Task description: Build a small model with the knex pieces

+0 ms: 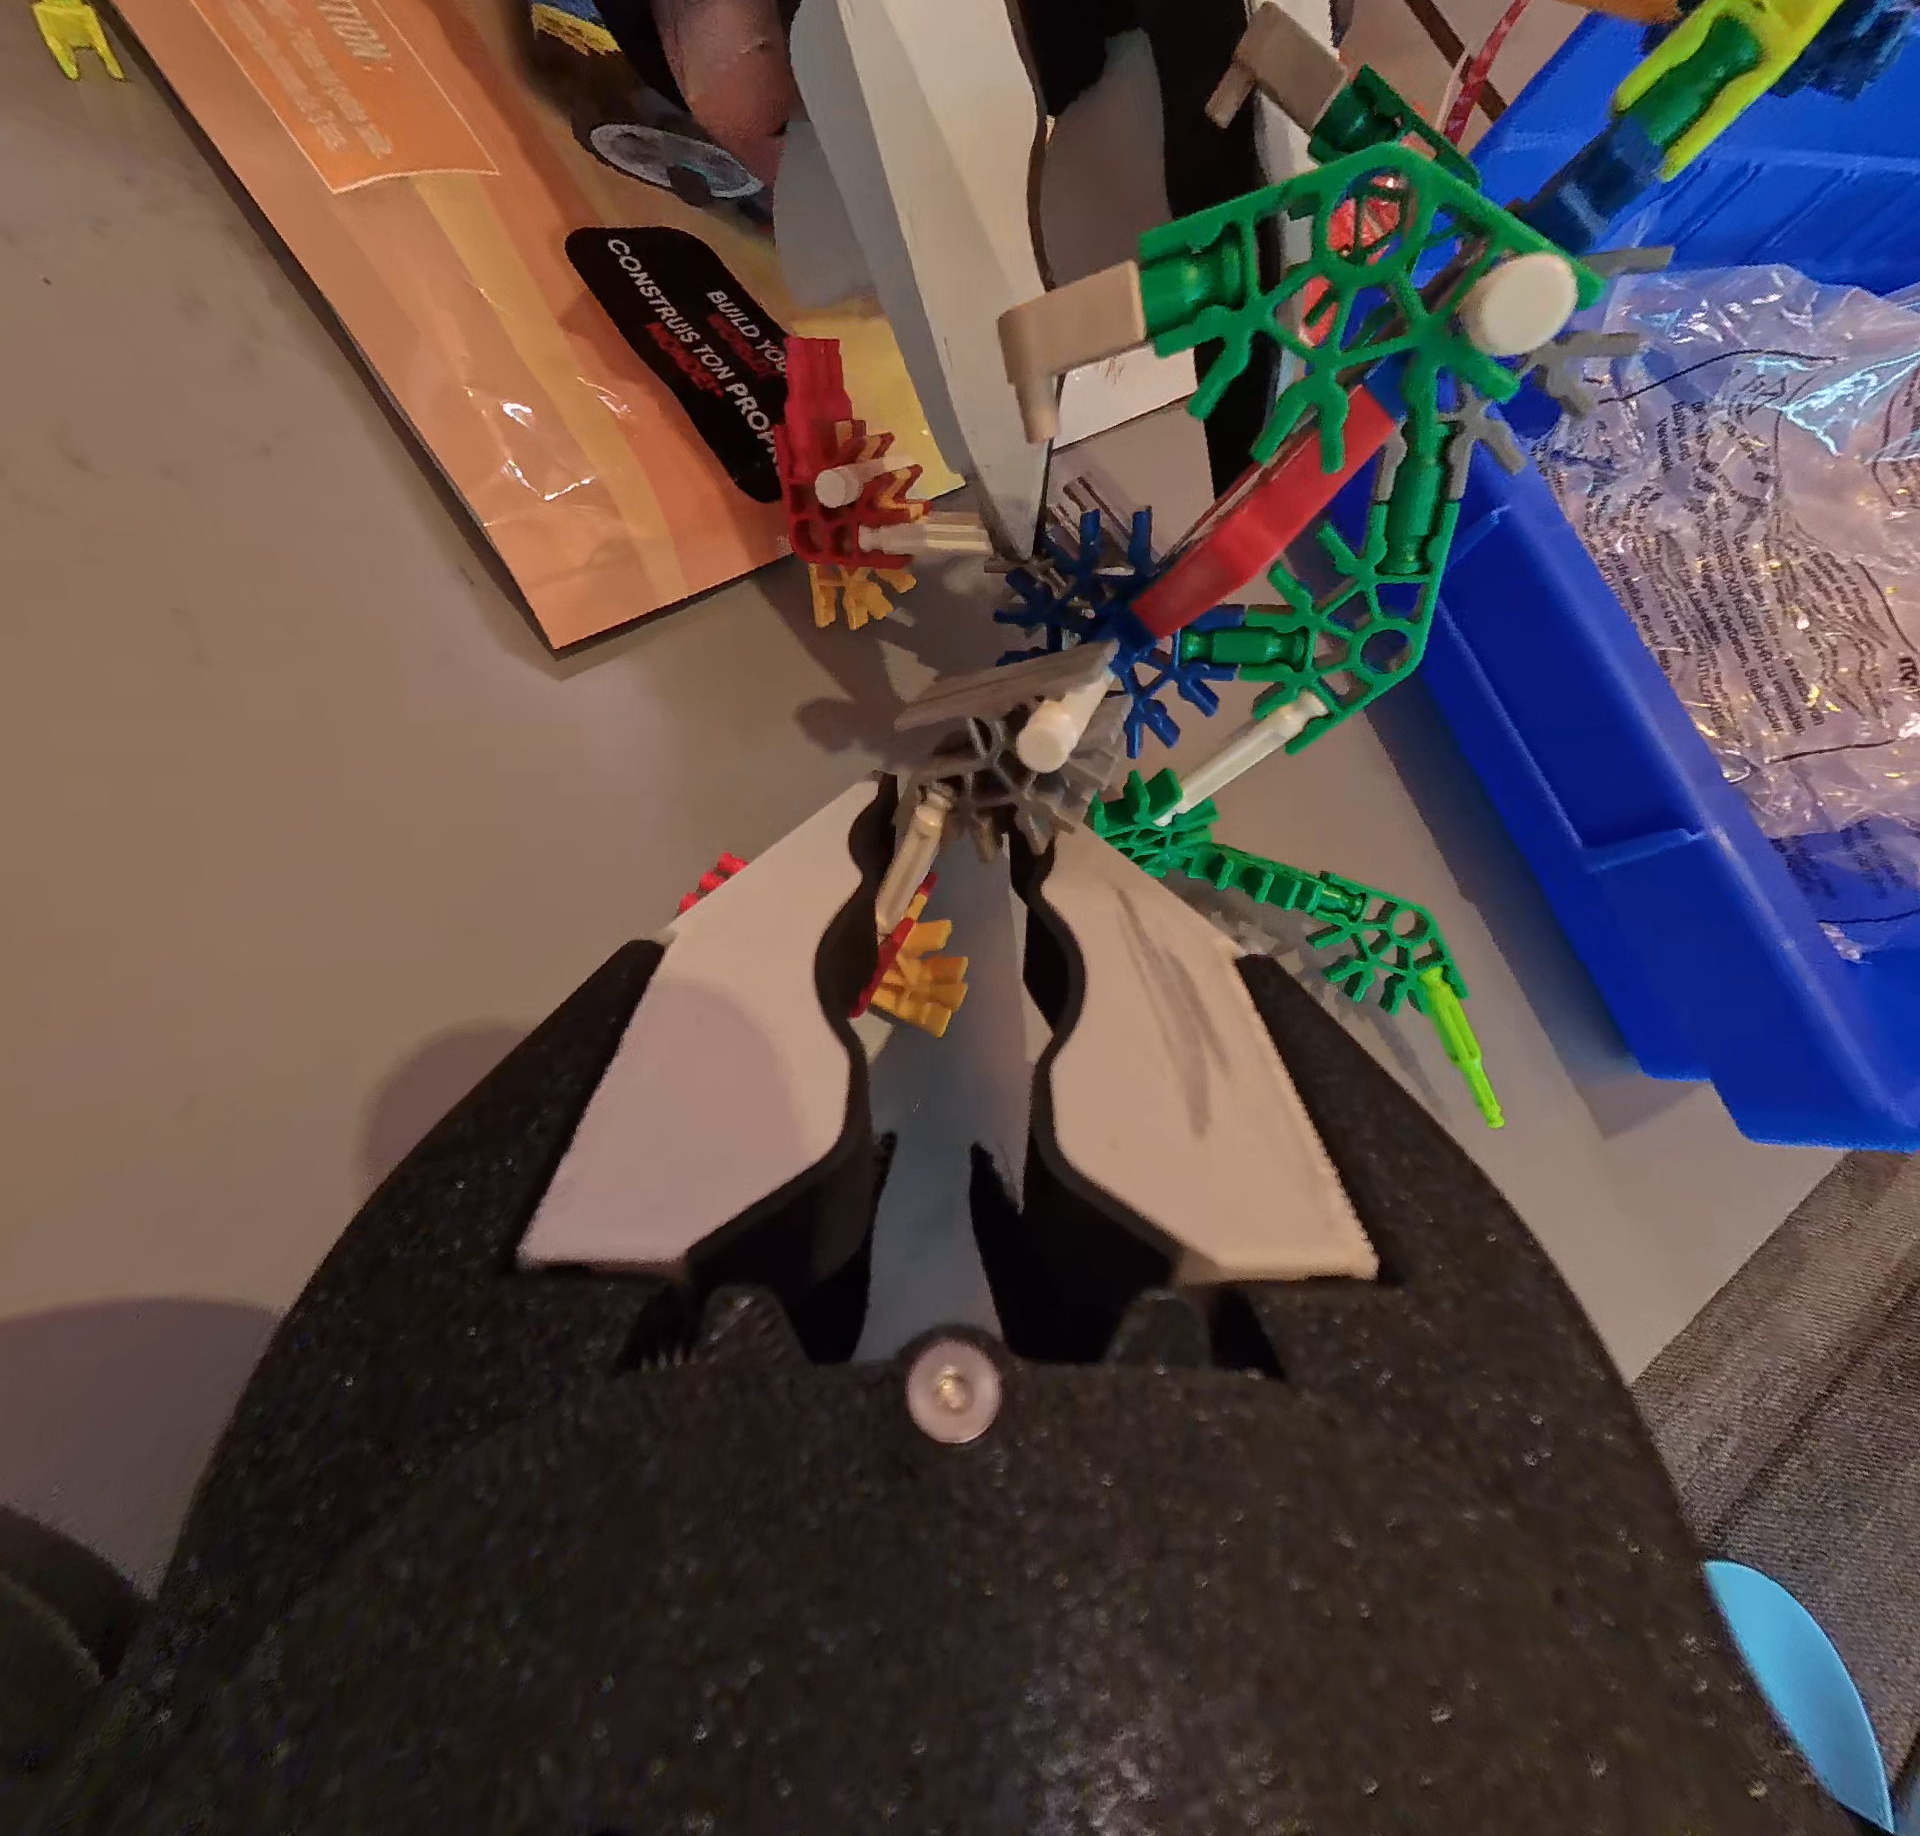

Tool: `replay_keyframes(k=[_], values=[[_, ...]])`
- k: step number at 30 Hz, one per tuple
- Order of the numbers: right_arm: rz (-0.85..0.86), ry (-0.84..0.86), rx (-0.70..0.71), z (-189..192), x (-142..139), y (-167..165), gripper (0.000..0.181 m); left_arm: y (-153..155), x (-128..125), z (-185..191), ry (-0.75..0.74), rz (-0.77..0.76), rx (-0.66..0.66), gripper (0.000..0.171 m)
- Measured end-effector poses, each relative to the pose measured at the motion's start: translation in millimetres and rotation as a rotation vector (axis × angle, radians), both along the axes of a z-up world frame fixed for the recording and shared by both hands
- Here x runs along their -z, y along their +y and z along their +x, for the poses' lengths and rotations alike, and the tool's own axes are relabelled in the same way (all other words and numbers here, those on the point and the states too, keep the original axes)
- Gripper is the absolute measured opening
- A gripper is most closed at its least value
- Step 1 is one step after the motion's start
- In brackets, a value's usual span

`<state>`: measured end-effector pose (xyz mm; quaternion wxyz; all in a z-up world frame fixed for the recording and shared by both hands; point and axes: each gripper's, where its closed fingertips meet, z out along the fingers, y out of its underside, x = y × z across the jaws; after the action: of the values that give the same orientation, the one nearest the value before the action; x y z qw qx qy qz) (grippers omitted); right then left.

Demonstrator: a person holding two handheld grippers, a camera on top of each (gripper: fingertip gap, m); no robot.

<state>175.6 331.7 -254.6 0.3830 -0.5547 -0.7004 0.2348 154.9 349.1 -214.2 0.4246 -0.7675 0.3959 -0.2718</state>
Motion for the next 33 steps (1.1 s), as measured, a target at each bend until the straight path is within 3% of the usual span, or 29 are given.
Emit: replay_keyframes(k=[9, 13, 16, 24, 27, 33], values=[[0.011, 0.024, 0.005, -8.3, -3.2, 2.2, 0.021, 1.4, -12.8, -0.5, 0.105, 0.149, -0.023, 0.045], [-0.044, 0.014, 0.008, -0.5, -3.7, 0.2, 0.034, -0.8, -16.5, 0.0, 0.067, 0.178, -0.008, 0.025], [-0.065, -0.027, 0.002, 3.3, 2.5, -4.0, 0.037, -0.2, -15.6, 0.0, 0.048, 0.17, -0.004, 0.024], [-0.038, -0.027, -0.001, -2.3, 3.4, -3.5, 0.034, -1.6, -3.7, -1.3, 0.105, 0.152, -0.015, 0.034], [-0.059, -0.035, -0.014, 1.3, 2.7, -4.3, 0.042, 1.2, 3.3, -7.6, 0.158, 0.147, -0.044, 0.034], [-0.138, 0.075, 0.068, 32.3, -25.1, 17.5, 0.054, 3.7, 18.5, -16.6, 0.199, 0.096, -0.08, 0.036]])
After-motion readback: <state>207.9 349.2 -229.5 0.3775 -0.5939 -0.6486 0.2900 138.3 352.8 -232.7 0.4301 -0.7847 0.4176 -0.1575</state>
